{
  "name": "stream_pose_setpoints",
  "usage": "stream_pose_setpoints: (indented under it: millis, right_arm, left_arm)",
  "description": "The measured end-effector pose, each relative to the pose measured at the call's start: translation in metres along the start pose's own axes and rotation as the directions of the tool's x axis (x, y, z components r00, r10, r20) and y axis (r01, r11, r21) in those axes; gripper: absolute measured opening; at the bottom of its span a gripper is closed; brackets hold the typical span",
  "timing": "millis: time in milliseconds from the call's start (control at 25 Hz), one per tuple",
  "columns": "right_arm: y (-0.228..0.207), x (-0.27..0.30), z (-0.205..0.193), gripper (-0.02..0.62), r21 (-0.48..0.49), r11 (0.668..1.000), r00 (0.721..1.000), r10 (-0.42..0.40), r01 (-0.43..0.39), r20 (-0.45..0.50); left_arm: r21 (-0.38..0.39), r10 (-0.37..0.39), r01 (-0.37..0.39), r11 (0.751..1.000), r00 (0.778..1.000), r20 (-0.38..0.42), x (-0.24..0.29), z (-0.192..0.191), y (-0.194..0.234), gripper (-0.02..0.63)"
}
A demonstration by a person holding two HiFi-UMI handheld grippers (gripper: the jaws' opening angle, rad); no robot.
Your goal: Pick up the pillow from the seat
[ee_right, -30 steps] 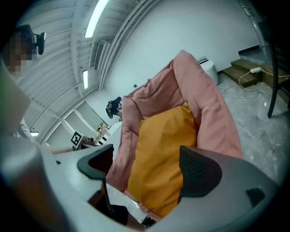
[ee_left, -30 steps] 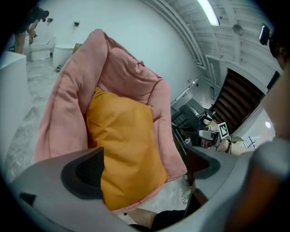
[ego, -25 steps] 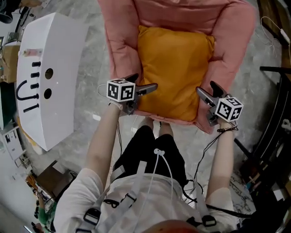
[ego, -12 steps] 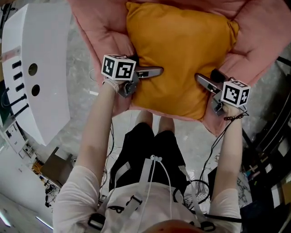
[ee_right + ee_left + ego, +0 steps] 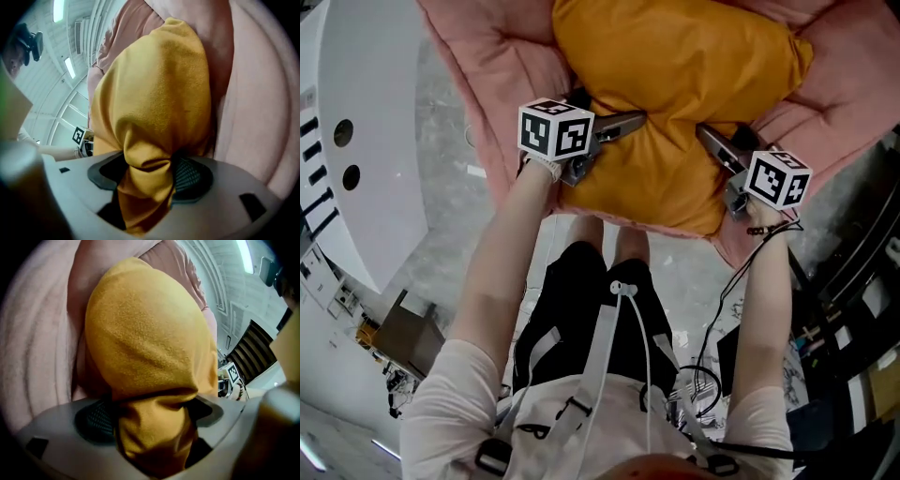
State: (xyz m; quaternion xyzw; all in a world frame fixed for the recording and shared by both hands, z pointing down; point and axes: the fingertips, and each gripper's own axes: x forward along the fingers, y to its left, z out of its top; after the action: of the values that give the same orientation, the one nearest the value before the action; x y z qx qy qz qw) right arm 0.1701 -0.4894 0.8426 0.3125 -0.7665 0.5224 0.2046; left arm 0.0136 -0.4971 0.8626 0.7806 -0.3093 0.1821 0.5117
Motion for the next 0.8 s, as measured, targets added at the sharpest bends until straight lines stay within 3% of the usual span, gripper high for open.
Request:
stream_pose_setpoints:
  millis: [80,200,360,560,800]
  right_arm:
    - [0.005,-0.002,0.002,0.224,-0.031,0.999,1.0,0.013,-0.012,0.021]
    - [0.017,-0.007,0.002,0.135,-0.12,0.993,0.999,0.014,-0.008,0.05]
    - [0.036,-0.028,0.005,0.11,-0.213,0.977,0.992,0.002,0.026,0.128]
    - [0.083,-0.067,0.014,0.11,-0.33,0.944,0.98,0.052,0.015,0.192]
    - [0.147,-0.115,0.043,0.11,-0.5,0.865,0.959,0.116,0.03,0.258]
  left_arm:
    - [0.016,-0.014,0.014,1.0,1.0,0.002,-0.006,0.002,0.001,0.415]
    - [0.058,-0.033,0.031,0.998,0.999,0.031,-0.017,0.005,-0.006,0.306]
    - [0.114,-0.054,0.044,0.993,0.994,0.092,-0.036,0.012,-0.03,0.238]
    - [0.194,-0.082,0.044,0.98,0.978,0.194,-0.077,0.025,-0.07,0.22]
    - [0.318,-0.11,-0.017,0.948,0.919,0.379,-0.132,0.059,-0.12,0.209]
